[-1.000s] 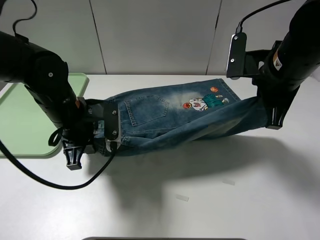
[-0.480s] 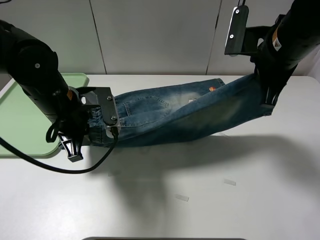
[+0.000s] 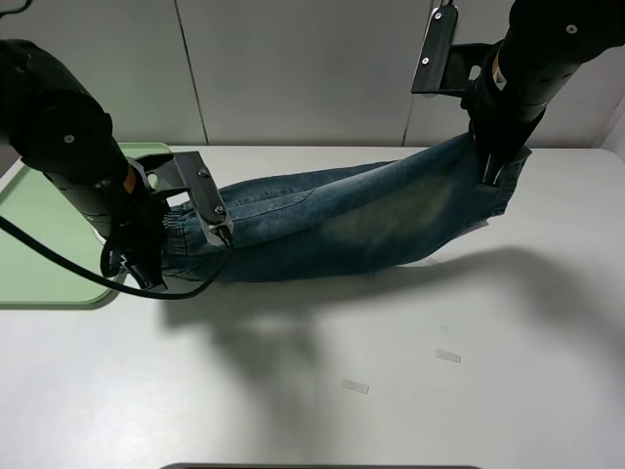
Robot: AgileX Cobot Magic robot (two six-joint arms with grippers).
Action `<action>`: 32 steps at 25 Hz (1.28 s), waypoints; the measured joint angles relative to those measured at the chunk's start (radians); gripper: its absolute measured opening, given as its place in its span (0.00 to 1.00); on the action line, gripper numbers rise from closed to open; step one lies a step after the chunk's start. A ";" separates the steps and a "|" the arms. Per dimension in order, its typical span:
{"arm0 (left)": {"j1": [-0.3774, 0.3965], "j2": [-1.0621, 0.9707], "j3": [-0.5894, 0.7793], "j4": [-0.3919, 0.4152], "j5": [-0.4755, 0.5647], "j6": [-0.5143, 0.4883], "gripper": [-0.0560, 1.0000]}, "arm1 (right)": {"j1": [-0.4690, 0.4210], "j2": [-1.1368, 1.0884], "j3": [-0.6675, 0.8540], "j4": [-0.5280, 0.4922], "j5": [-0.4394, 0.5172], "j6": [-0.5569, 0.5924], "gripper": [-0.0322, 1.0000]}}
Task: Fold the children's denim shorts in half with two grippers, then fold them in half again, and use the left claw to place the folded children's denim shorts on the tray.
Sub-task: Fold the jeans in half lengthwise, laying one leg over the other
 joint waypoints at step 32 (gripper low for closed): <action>0.123 0.144 -0.128 0.408 -0.221 -0.372 0.11 | -0.120 0.210 -0.035 -0.018 -0.217 0.018 0.00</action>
